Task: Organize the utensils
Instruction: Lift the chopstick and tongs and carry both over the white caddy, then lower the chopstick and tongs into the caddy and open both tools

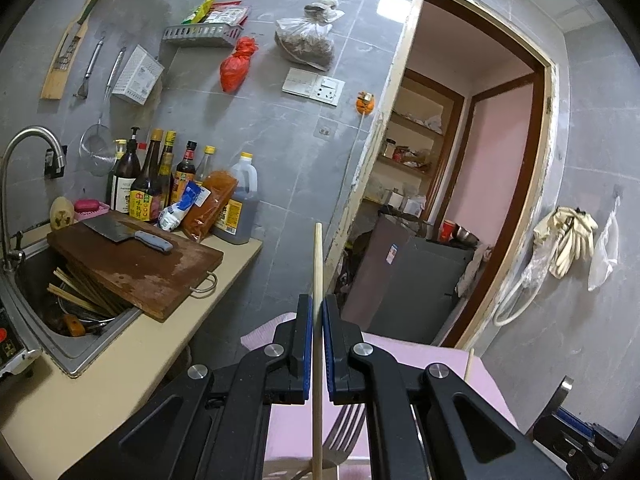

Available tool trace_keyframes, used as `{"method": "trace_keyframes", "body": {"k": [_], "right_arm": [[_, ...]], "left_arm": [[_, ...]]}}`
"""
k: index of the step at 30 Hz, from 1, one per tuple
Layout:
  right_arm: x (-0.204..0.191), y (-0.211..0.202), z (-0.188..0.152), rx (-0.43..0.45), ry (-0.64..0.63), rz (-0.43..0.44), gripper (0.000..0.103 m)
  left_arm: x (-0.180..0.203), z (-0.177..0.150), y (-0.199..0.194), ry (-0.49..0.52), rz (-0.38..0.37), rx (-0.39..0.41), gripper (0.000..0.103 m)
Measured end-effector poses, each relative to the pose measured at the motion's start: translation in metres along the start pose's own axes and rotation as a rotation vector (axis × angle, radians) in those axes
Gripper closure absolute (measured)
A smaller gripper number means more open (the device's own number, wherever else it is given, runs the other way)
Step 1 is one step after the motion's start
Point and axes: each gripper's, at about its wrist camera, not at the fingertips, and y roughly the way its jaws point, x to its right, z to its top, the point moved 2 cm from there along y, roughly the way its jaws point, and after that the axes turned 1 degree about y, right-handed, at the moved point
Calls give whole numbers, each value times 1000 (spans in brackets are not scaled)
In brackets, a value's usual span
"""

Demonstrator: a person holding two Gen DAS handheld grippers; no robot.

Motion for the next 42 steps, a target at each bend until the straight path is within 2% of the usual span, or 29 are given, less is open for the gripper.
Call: {"method": "trace_keyframes", "body": {"k": [11,27,42], "right_arm": [[-1,0,-3,-4,-6,3,82],[0,1,-4,2,-21,1,82],[0,-2,-7,20,-30,22,82]], "left_arm": [[6,-14,-11,61,5,-50,97],[9,-21,-7,67,3,-62,97],[-6,-24,-16,35,-33,-130,97]]}}
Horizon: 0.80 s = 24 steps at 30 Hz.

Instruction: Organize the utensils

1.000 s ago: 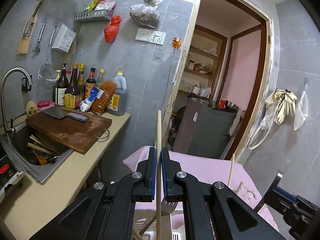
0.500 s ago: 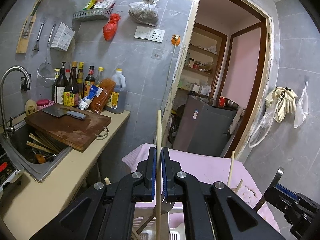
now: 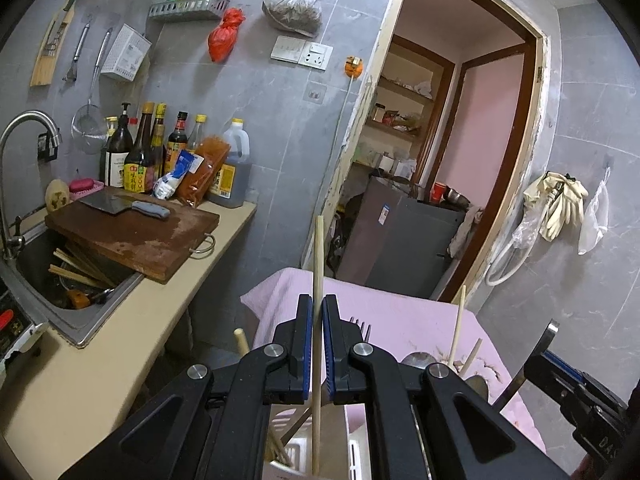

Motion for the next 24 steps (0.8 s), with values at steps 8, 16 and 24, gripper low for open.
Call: {"method": "trace_keyframes", "body": {"k": [8,16,24], "right_arm": [[11,3,-1,-20,9,24,82],[21,11,-2,-51,3,90,61],[32,14,-4,-76,-28,167,60]], "left_arm": [[5,-6,-11,42,10,-21,97],[12,-14,-17,54,48,-65,97],[19,-24,-33,-21,108,-32,58]]}}
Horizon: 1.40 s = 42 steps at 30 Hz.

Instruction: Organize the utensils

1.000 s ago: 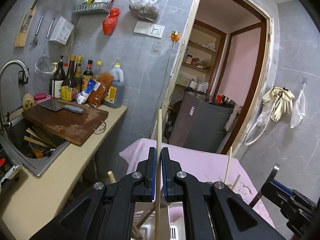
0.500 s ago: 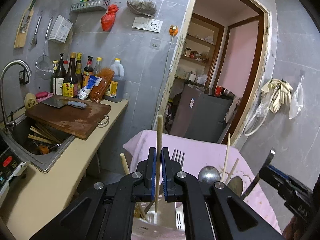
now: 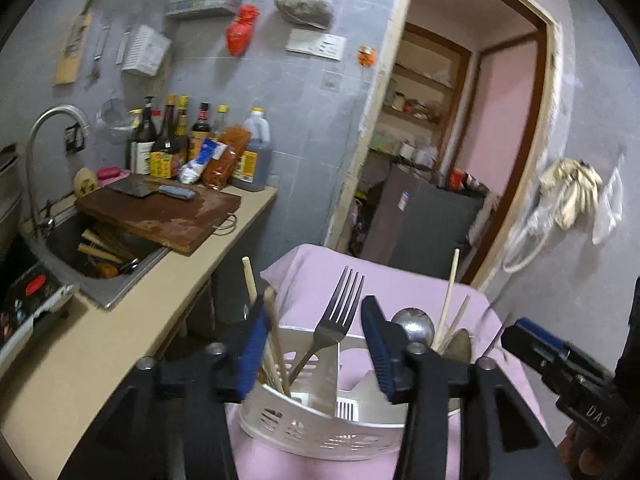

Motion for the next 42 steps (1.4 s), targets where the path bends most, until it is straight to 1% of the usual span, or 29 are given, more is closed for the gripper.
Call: {"method": "trace_keyframes", "body": {"k": [2,4,8,10,11,13,14,15,16,17,19,21,24,25,26,27,28,30,34,38,42], "right_arm": [[6,-4,-1,0,-8,12,60],[10,-8,-1,5,-11,19,55],[22,-18,0,14,-10,26,50],[28,-24,2,19,-3,21,45],[31,-28,2,23,1,15,44],[34,-33,5,33,6,4,38],[36,-38,5,39,8,-8,37],[37,-41,7,45,9,-21,34],[37,-46,7,51,11,-34,31],[38,-52,7,57,15,-51,30],[39,-63,7,67,26,-84,19],[37,-79,5,82,37,-125,14],[31,-101,0,97,31,-187,10],[27,-111,-3,103,31,-220,9],[25,-120,-4,109,34,-243,6],[22,-128,-5,114,40,-266,2],[19,-137,-6,121,49,-291,1],[12,-156,-12,134,71,-341,1],[-1,-190,-26,148,92,-429,1],[-13,-215,-42,150,106,-477,1],[-27,-231,-61,130,106,-509,1]], "left_arm": [[1,-4,-4,-19,25,5,58],[6,-7,-7,-17,55,10,57],[17,-11,-15,-8,89,21,51],[23,-12,-20,-2,100,22,49],[27,-12,-22,5,104,23,47],[33,-12,-27,16,110,21,42],[37,-12,-30,21,108,17,37],[40,-11,-33,25,103,16,34],[41,-11,-34,28,99,15,29],[44,-10,-38,35,92,12,25],[48,-7,-43,48,77,8,18],[52,-5,-51,64,57,6,11],[55,-3,-62,82,24,8,5],[55,-4,-66,87,10,11,4],[55,-4,-73,96,-9,16,2],[54,-4,-77,102,-25,17,1],[54,-4,-80,106,-38,16,1],[54,-6,-91,120,-85,7,1],[52,-13,-111,152,-143,7,1],[49,-27,-134,178,-201,-19,1],[43,-38,-149,190,-216,-28,1]]}}
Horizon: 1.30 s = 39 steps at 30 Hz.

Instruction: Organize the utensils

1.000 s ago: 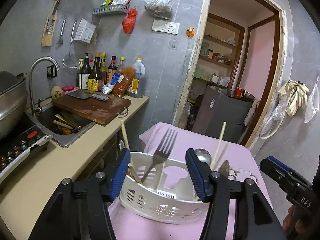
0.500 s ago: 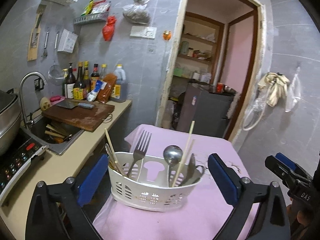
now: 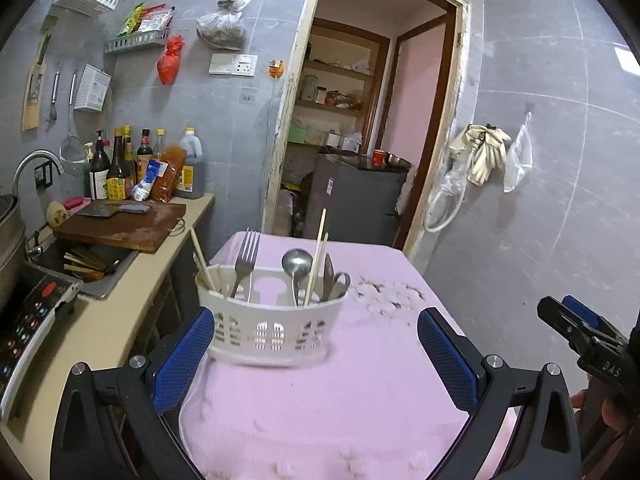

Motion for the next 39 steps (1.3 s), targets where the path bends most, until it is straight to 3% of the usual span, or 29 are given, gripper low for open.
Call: {"method": "trace_keyframes", "body": {"k": [7,14,39], "right_arm": [[4,-24,-21,3,45,-28,1],[3,-21,-29,-31,29,-34,1],[-12,-13,-34,-44,-38,-34,1]], "left_arm": [[-7,-22,-17,12,17,-14,1],[-10,-34,-24,37,35,-31,1],[-10,-42,-25,65,84,-36,1]]}}
